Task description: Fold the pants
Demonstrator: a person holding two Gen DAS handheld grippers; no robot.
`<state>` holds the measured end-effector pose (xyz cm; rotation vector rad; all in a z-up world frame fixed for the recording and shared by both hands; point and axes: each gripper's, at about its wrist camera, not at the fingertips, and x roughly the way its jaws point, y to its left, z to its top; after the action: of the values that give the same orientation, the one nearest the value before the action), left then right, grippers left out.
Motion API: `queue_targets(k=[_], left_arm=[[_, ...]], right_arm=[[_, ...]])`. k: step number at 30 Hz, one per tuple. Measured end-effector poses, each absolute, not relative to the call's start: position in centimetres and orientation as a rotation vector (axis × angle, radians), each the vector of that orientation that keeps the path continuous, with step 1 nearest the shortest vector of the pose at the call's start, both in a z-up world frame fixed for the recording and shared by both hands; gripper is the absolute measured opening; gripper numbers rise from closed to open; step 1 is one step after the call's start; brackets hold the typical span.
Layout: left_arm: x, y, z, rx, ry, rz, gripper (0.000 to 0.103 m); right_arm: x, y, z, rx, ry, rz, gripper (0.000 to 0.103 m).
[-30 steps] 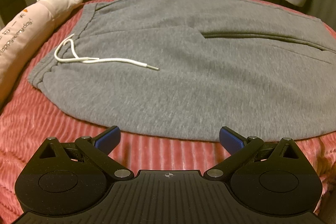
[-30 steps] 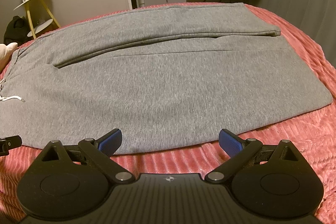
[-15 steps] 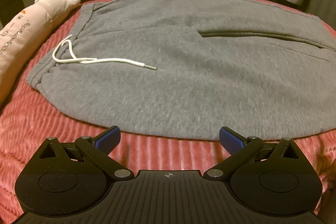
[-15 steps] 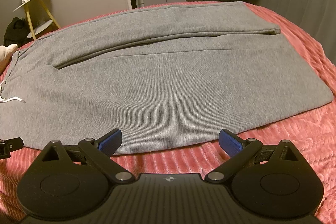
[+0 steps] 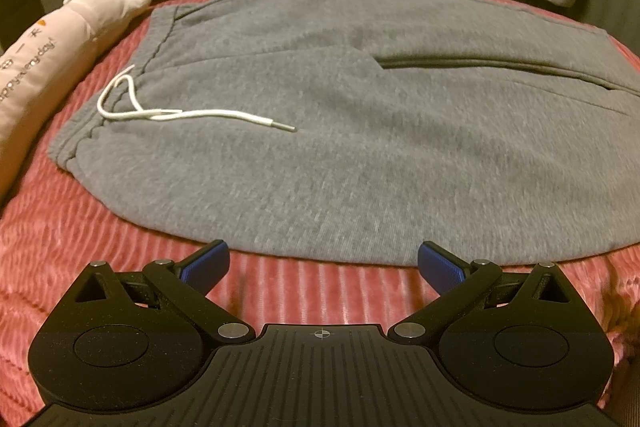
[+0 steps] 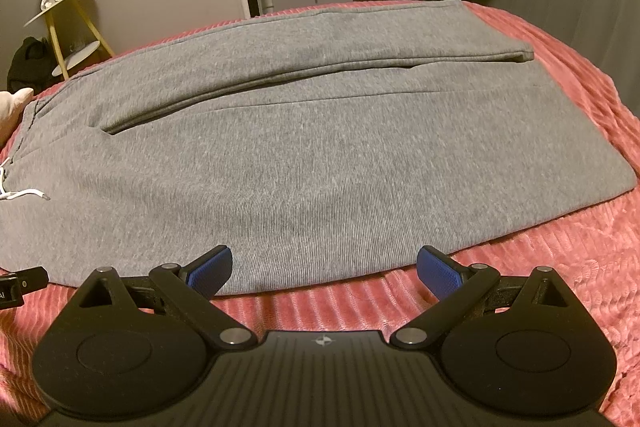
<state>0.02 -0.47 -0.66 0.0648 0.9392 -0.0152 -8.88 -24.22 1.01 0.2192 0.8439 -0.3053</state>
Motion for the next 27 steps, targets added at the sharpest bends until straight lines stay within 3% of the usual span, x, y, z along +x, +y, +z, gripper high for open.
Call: queue_targets(k=[27], left_arm=[[0.27, -0.74, -0.81, 0.080, 0.958, -0.024, 0.103]], right_arm=[[-8.82, -24.73, 0.92, 0.257, 0.852, -0.294, 0.099]])
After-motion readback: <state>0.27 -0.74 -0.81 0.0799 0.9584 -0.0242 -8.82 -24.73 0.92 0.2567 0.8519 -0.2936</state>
